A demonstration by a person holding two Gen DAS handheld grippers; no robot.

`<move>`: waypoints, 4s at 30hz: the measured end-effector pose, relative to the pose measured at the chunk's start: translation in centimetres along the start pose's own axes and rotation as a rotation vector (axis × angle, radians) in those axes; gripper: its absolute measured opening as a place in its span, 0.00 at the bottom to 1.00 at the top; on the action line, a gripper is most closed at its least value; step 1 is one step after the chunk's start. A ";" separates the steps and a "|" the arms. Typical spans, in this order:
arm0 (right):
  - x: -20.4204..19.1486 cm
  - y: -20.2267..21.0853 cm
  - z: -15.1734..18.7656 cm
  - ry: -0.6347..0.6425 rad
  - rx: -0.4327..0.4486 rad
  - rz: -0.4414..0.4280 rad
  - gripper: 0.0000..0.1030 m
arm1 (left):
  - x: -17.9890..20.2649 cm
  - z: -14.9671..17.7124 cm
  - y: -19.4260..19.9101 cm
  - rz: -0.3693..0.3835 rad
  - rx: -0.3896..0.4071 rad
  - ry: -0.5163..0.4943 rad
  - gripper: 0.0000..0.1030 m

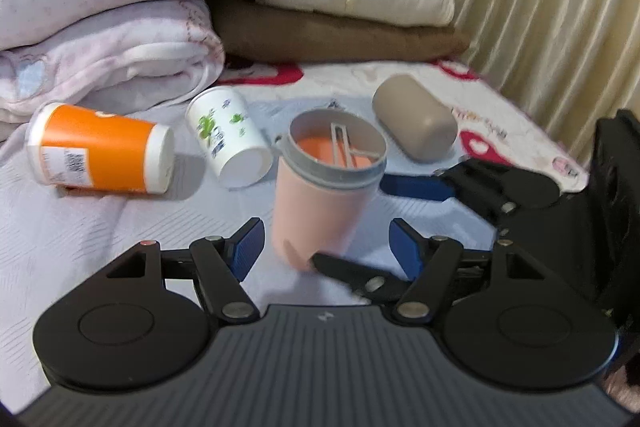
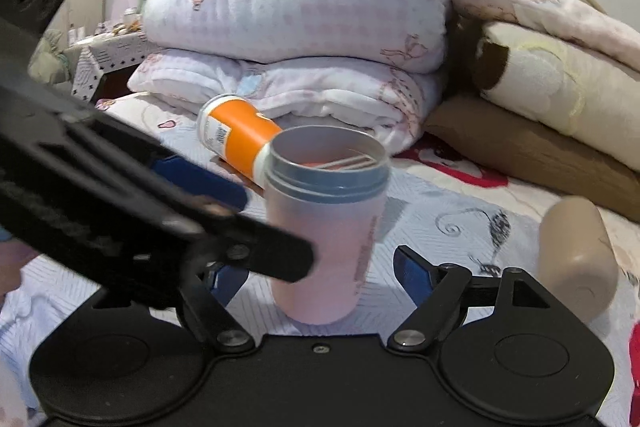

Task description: Flip cup upright

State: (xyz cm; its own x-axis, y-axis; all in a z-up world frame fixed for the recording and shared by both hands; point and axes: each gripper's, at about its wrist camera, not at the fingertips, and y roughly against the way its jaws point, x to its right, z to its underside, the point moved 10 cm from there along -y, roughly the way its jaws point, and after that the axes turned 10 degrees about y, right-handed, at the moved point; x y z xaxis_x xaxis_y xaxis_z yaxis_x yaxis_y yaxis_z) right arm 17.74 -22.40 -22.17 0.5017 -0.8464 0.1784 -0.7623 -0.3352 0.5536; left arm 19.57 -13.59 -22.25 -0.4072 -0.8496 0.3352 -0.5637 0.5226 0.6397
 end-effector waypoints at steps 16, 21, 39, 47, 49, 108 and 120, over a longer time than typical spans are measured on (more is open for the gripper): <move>2.5 12.7 -3.0 -0.193 -0.096 0.169 0.81 | 1.7 -2.9 13.9 -0.181 0.027 0.073 0.96; 2.3 16.9 -4.7 -0.253 -0.099 0.192 0.81 | 0.9 -2.7 17.1 -0.232 0.013 0.130 0.99; 1.4 25.9 -6.5 -0.310 -0.161 0.384 0.99 | 1.5 -0.8 24.6 -0.380 -0.013 0.128 0.99; 0.1 27.7 -7.0 -0.346 -0.171 0.396 1.00 | 2.5 0.0 24.3 -0.386 -0.050 0.131 0.99; 0.0 27.8 -6.9 -0.344 -0.185 0.409 1.00 | 2.6 0.3 24.1 -0.385 -0.062 0.122 0.99; 0.0 27.6 -5.3 -0.361 -0.278 0.464 1.00 | 0.6 1.9 23.2 -0.487 -0.140 0.119 0.99; 0.2 27.9 -5.2 -0.368 -0.276 0.468 1.00 | 0.8 1.9 23.3 -0.493 -0.143 0.097 0.99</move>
State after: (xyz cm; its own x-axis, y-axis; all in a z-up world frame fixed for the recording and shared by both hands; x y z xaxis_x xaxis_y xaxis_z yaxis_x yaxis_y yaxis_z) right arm -1.31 -29.77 -2.47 -0.0675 -0.9798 0.1884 -0.7091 0.1799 0.6818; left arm 4.67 -1.96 -8.38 -0.0461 -0.9985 0.0288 -0.5655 0.0498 0.8232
